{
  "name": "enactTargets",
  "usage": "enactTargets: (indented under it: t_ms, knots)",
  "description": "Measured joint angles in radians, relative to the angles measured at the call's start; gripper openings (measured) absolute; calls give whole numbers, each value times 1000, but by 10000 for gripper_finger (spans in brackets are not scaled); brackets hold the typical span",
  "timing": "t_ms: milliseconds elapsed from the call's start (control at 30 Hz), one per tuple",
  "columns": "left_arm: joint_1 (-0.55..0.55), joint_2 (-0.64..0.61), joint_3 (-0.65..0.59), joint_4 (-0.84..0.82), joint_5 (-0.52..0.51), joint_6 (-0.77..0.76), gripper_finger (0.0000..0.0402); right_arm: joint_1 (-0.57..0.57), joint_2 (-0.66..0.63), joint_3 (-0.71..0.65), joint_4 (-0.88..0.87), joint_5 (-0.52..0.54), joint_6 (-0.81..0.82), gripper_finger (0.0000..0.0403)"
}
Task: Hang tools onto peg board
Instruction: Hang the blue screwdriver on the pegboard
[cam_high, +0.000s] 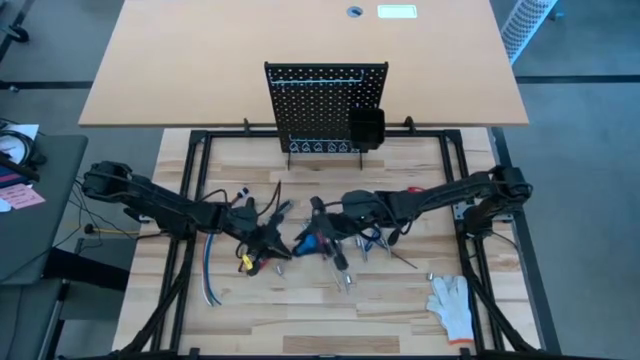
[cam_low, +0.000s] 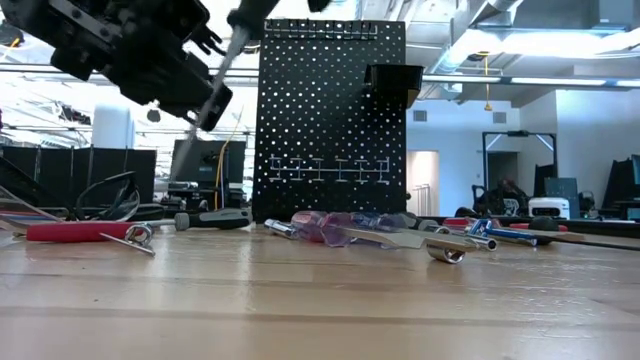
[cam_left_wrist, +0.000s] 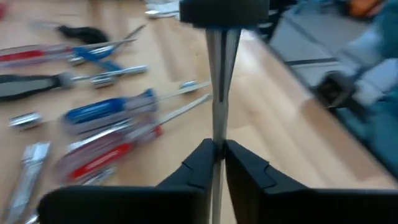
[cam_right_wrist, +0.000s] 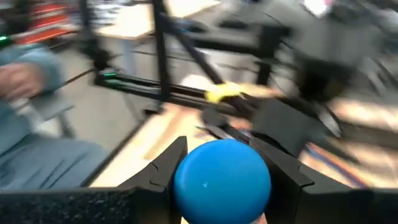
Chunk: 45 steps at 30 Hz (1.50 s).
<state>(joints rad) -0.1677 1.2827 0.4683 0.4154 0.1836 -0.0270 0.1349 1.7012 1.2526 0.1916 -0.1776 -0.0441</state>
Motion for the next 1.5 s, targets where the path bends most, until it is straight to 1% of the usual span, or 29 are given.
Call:
enactTargets:
  t_ms: [67,133,167,267,333,433,600,733,867,900,1000,1067,1200,1300,1500]
  knots:
    - [9,-1,0,-36,-46,16,66,0,0,-1,-30,115,65,154]
    - [15,-1,0,-69,-115,24,92,-4,1,-2,-43,184,124,154]
    - [17,-1,0,-84,-166,27,105,-6,1,-3,-43,208,153,154]
    - [19,-1,0,-118,-371,33,134,-7,1,1,-31,320,253,154]
    - [16,-1,0,-121,-461,39,146,-8,1,3,-30,410,310,154]
    - [-5,-1,0,-104,-542,52,151,-6,-1,3,-26,514,351,154]
    - [-65,-1,0,-56,-683,82,149,-5,-3,4,26,594,366,153]
    - [-118,-1,1,-13,-771,107,149,-7,-4,5,56,670,347,153]
    - [-172,-1,1,13,-931,120,149,1,-4,5,56,788,323,153]
    - [-180,-1,1,16,-980,113,149,4,-4,5,57,804,320,153]
    - [-188,-1,1,18,-1123,86,149,12,-4,5,77,807,316,153]
    - [-185,-1,1,17,-1141,86,149,22,-4,5,107,806,300,153]
    - [-175,0,1,36,-1122,89,149,35,-5,5,162,805,273,153]
    - [-170,0,1,62,-1077,90,149,44,-5,5,182,802,255,153]
    - [-139,0,1,77,-1072,65,149,45,-4,5,188,796,253,153]
